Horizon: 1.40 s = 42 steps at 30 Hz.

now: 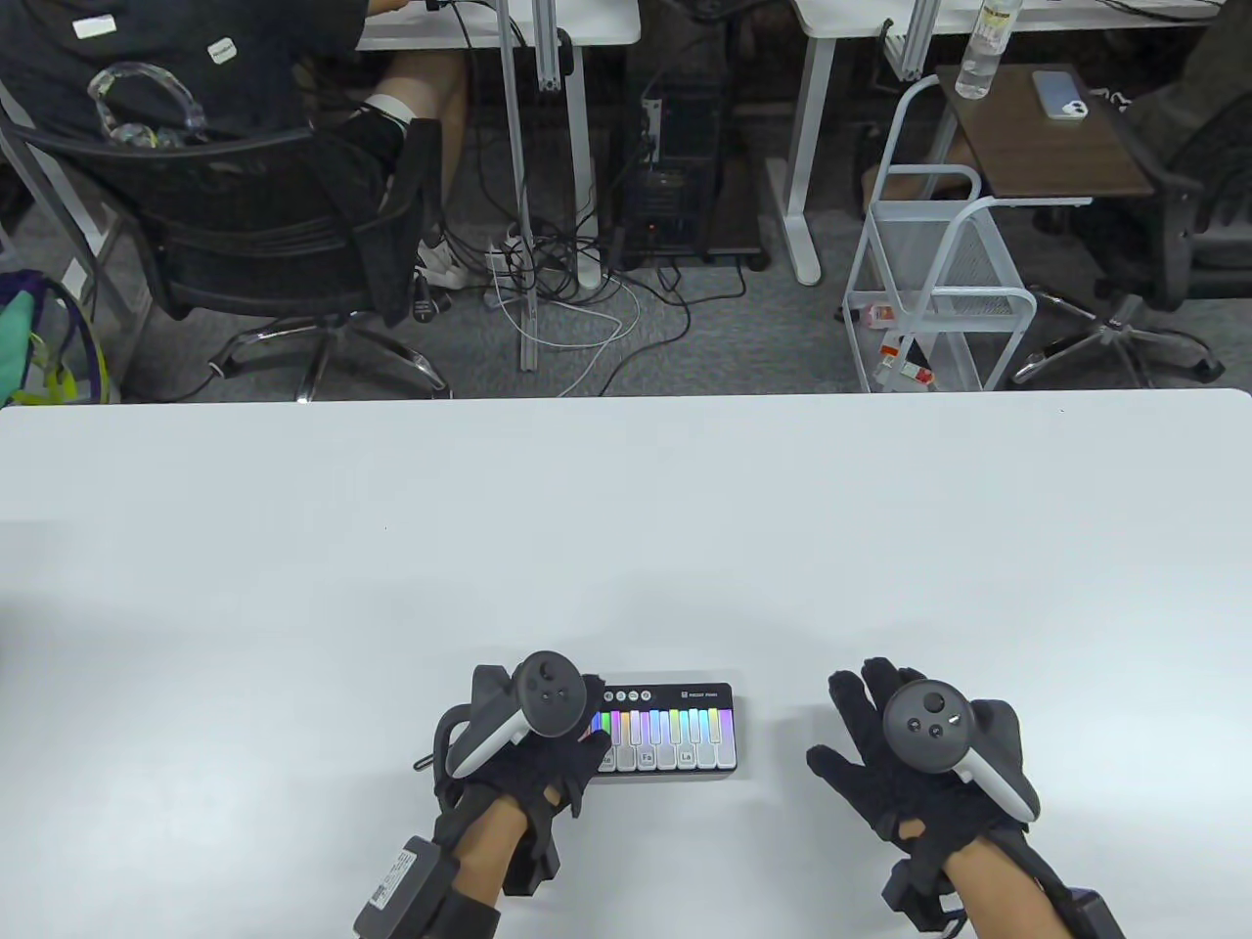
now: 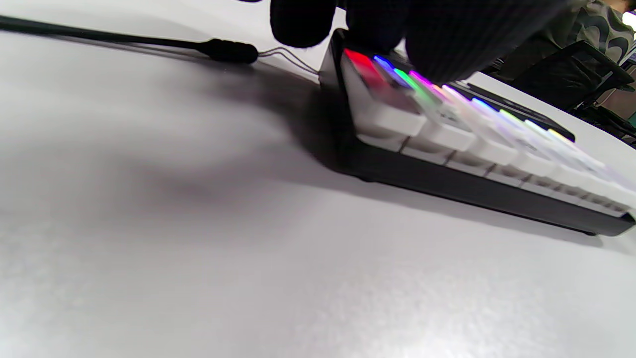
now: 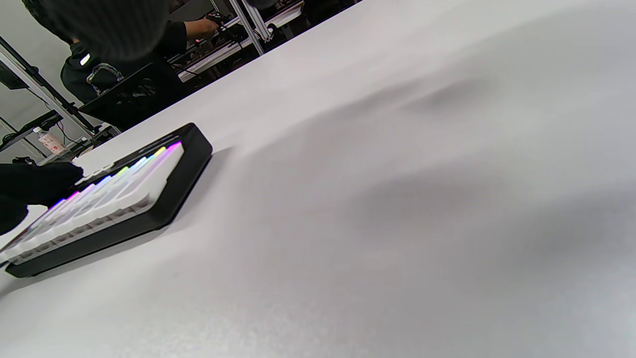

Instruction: Press Re-Fa-La on toy piano

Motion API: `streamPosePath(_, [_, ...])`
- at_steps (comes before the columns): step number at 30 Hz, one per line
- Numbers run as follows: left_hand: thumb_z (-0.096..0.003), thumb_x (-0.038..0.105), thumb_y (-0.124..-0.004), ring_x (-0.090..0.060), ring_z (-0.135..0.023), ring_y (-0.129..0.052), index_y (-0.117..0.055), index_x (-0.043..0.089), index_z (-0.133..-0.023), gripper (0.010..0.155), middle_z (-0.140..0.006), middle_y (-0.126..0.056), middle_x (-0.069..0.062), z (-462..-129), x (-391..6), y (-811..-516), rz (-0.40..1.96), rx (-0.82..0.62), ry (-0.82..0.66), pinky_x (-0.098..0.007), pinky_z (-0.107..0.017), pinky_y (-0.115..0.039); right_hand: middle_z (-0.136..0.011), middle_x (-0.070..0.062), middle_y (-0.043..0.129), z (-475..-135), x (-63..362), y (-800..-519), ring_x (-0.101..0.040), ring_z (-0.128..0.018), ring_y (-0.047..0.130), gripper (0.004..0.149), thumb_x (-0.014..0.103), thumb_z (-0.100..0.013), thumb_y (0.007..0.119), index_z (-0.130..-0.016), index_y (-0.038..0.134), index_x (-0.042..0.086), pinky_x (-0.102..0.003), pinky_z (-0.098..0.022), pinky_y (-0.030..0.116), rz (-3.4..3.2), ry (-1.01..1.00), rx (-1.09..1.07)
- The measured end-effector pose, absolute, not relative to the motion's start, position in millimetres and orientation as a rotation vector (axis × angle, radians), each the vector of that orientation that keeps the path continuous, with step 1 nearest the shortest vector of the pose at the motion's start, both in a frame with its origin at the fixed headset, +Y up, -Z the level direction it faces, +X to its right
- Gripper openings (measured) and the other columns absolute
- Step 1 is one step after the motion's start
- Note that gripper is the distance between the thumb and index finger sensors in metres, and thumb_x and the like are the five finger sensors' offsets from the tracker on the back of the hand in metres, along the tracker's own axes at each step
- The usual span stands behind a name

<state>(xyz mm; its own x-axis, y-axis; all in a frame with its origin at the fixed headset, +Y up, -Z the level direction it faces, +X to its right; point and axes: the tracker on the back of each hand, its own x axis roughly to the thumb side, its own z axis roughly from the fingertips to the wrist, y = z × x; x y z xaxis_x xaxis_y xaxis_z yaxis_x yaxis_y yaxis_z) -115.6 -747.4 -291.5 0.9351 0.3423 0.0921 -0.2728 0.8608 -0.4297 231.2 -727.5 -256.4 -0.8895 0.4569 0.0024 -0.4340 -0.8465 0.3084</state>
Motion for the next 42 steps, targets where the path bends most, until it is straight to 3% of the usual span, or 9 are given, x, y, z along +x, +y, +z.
streamPosePath(22, [-0.0491,0.056,-0.068,-0.038,-0.109,-0.033,-0.041,0.033,-0.108,0.069,-0.116,-0.036,-0.004,-292,-120,-739,0.306,-0.455,-0.131,-0.060,-0.075,-0.038,-0.114,-0.013,0.013,-256,232,-726,-0.049,-0.104,0.011,0.081,0.058,-0.042,0.068,-0.106,0.033,0.024,-0.071,-0.070,0.020,2.633,0.407,0.112])
streamPosePath(35, [-0.0483,0.058,-0.068,-0.037,-0.109,-0.031,-0.037,0.032,-0.109,0.073,-0.117,-0.032,-0.003,-270,-162,-709,0.388,-0.321,-0.153,-0.060,-0.075,-0.038,-0.114,-0.013,0.013,-256,232,-727,-0.049,-0.104,0.010,0.081,0.058,-0.042,0.069,-0.106,0.033,0.024,-0.071,-0.070,0.020,2.635,0.402,0.113])
streamPosePath(42, [-0.0479,0.059,-0.070,-0.037,-0.109,-0.027,-0.033,0.032,-0.109,0.076,-0.117,-0.027,-0.003,-261,-182,-712,0.427,-0.248,-0.146,-0.061,-0.075,-0.038,-0.114,-0.012,0.013,-256,231,-727,-0.049,-0.104,0.010,0.081,0.058,-0.042,0.069,-0.106,0.033,0.024,-0.071,-0.070,0.020,2.638,0.401,0.113])
